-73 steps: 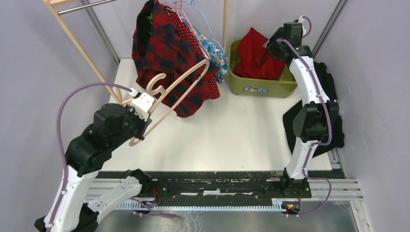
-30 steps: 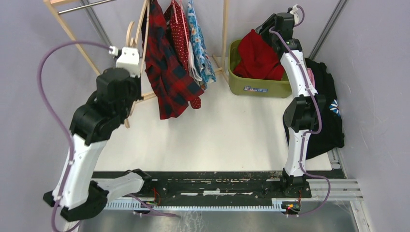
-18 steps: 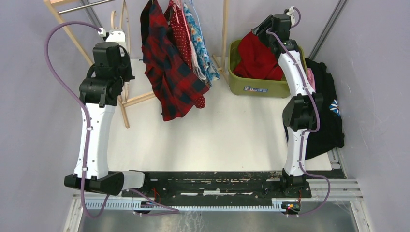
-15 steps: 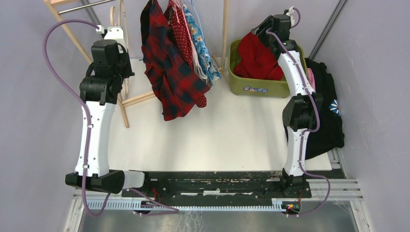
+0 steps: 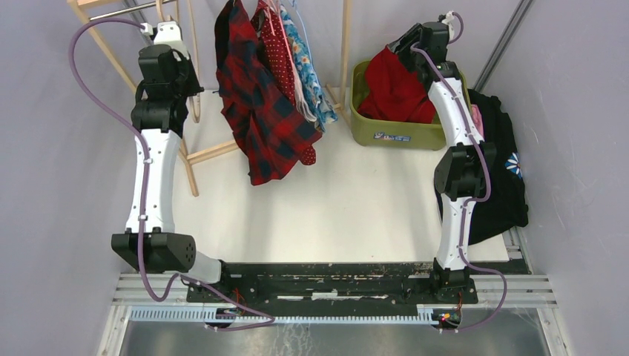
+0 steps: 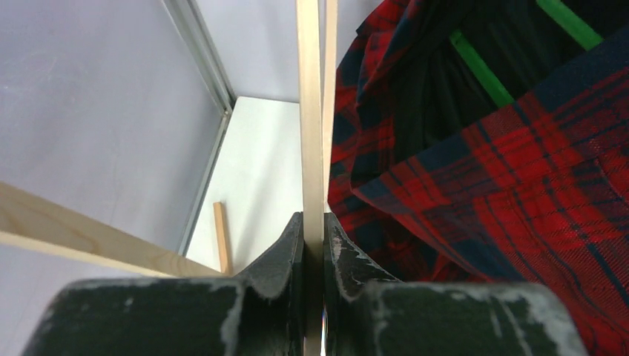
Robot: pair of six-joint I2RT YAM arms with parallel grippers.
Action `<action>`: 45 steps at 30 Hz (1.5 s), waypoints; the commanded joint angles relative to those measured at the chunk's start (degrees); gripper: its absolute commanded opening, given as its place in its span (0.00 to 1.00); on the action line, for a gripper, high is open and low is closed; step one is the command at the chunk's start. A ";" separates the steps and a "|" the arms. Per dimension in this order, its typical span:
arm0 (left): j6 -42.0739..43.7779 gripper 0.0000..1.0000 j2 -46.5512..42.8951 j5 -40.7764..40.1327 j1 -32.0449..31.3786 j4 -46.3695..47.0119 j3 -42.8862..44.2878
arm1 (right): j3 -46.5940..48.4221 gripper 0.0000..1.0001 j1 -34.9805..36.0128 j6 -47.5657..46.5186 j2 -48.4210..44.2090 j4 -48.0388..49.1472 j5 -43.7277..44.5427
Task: Remove the skirt from the hanger
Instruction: Place the hanger at the clothesline.
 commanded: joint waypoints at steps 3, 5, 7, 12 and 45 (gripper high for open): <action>-3.06 0.03 1.43 3.07 1.31 6.31 1.39 | 0.28 0.59 -0.24 0.46 -0.49 3.26 -1.37; -4.01 0.03 1.01 3.54 2.25 6.65 0.24 | -0.26 0.59 -0.33 0.29 -0.90 3.45 -1.37; -4.95 0.03 0.03 3.43 3.49 7.09 -1.39 | -0.62 0.59 -0.33 0.05 -1.21 3.43 -1.36; -5.89 0.03 -2.48 2.90 6.04 7.13 -4.87 | -1.60 0.59 -0.52 -0.16 -1.82 3.38 -1.37; -8.14 0.77 -6.76 4.26 13.95 6.05 -9.02 | -6.49 0.55 -1.47 -0.77 -5.64 3.86 -3.04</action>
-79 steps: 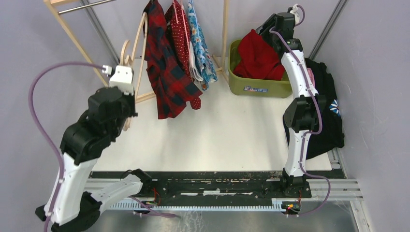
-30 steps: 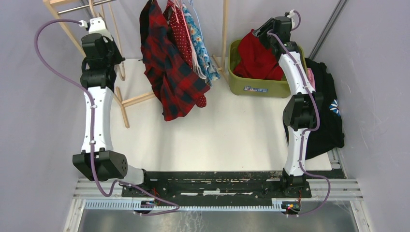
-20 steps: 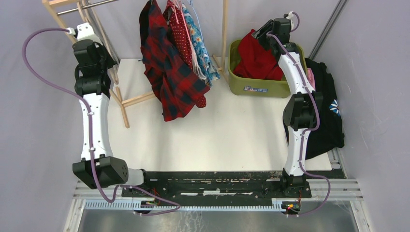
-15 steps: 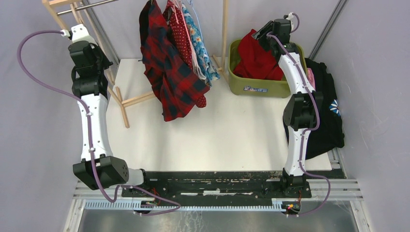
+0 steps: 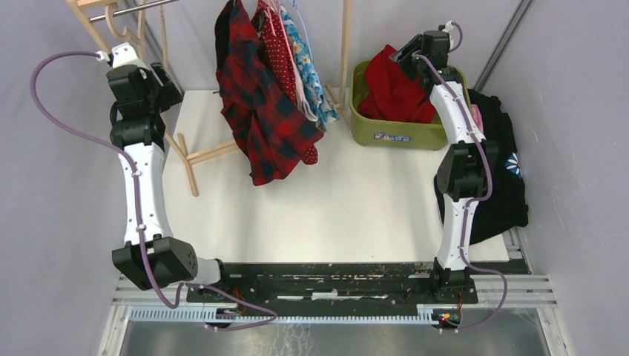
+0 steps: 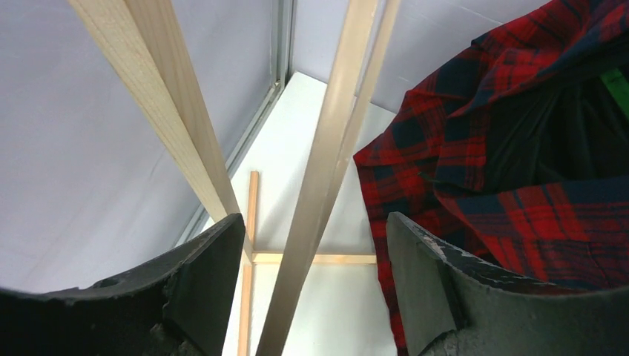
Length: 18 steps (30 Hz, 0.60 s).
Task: Remove the skirt from the hanger
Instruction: Place the hanger at the clothesline.
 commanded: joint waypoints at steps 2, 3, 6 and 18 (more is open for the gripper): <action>0.35 0.83 -3.57 1.78 0.18 1.17 1.10 | -0.53 0.55 -0.17 -0.62 -4.87 2.53 -0.81; 0.40 0.86 -4.59 2.36 0.06 1.21 0.75 | -0.62 0.55 -0.22 -0.68 -5.02 2.57 -0.88; 1.51 0.87 -8.42 4.41 -0.82 1.36 -1.06 | -0.74 0.55 -0.19 -0.90 -5.20 2.49 -0.94; 7.65 0.85 -22.99 14.40 -9.76 7.06 -4.22 | -1.34 0.56 -0.13 -3.49 -5.42 1.87 -1.16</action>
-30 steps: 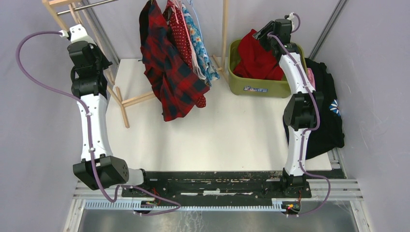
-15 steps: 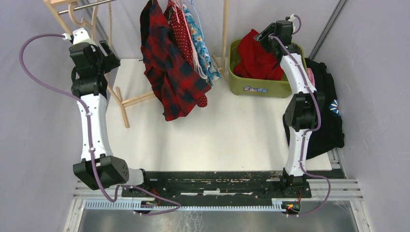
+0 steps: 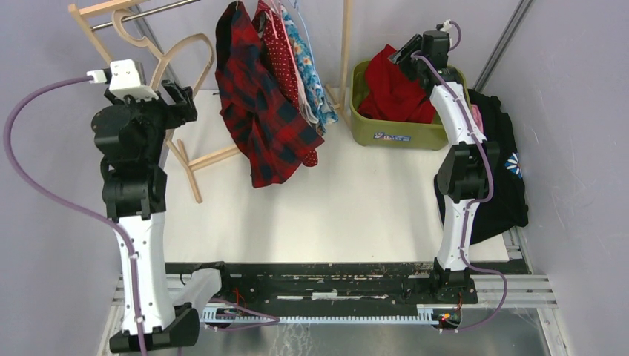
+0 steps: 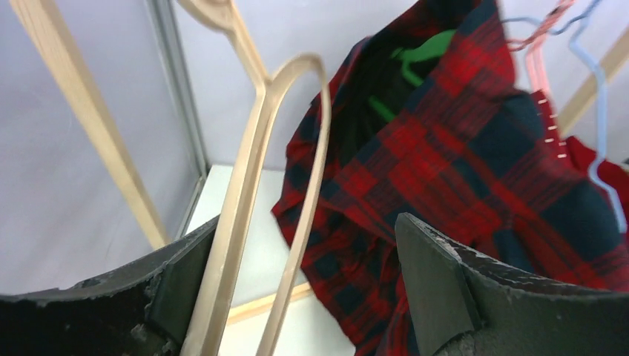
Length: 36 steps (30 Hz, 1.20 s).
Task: Remove the skirt from the hanger
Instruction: Place the hanger at the clothesline.
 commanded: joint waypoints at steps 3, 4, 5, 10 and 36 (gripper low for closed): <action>0.34 0.86 3.89 8.83 -2.98 2.87 9.11 | 0.00 0.56 -0.04 -1.26 -4.24 1.92 -0.24; -0.24 0.85 6.34 9.33 -3.63 2.28 11.42 | -0.01 0.56 -0.05 -1.30 -4.40 1.94 -0.24; -0.89 0.84 8.83 9.58 -4.34 1.75 14.02 | -0.06 0.56 -0.03 -1.30 -4.65 2.01 -0.24; -2.31 0.84 20.15 9.12 -9.53 0.08 27.72 | -0.72 0.56 0.00 -1.82 -5.67 2.25 0.04; 6.88 0.79 9.04 -24.70 -11.01 2.12 4.29 | -1.82 0.55 -0.48 -1.29 -4.91 3.08 -0.29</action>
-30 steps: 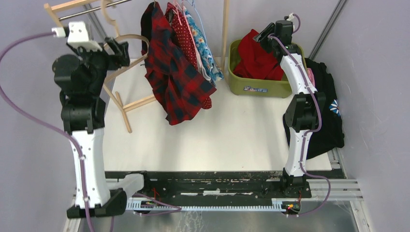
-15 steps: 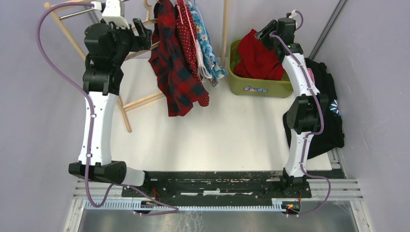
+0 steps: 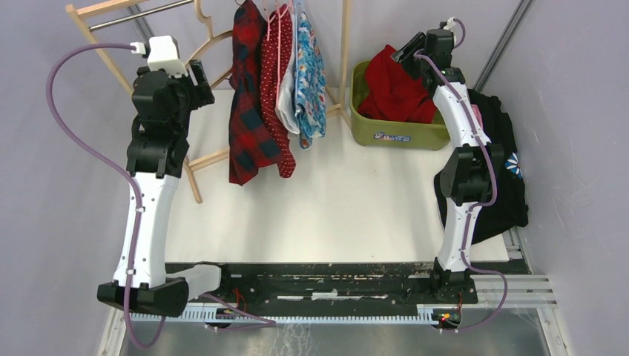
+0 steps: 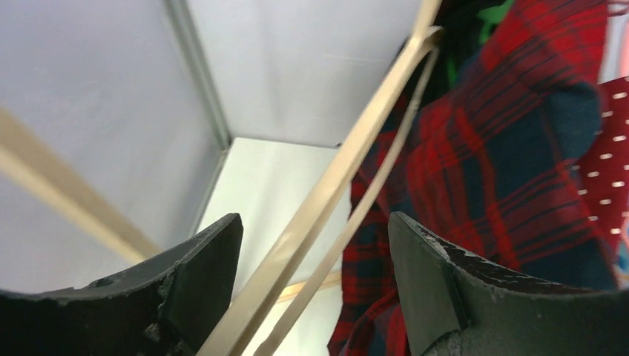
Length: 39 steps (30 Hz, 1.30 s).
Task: Remove the skirt from the hanger
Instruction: Place the hanger at the clothesline.
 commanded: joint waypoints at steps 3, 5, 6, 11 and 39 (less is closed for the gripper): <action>3.47 0.81 -4.24 -11.92 3.72 3.65 -7.62 | 0.26 0.55 -0.22 -0.31 -2.30 2.34 -0.40; 2.91 0.81 -4.95 -12.48 5.66 4.52 -10.72 | 0.10 0.55 -0.33 -0.31 -2.35 2.34 -0.55; 2.64 0.81 -5.12 -12.77 6.54 4.97 -12.10 | 0.04 0.55 -0.26 -0.23 -2.30 2.38 -0.71; 2.03 0.82 -6.69 -13.27 8.58 7.46 -16.73 | -0.09 0.55 -0.34 -0.04 -2.19 2.65 -1.10; 13.84 0.94 -10.09 3.51 9.98 8.13 -10.51 | -0.66 0.54 -0.65 0.31 -1.85 3.18 -1.55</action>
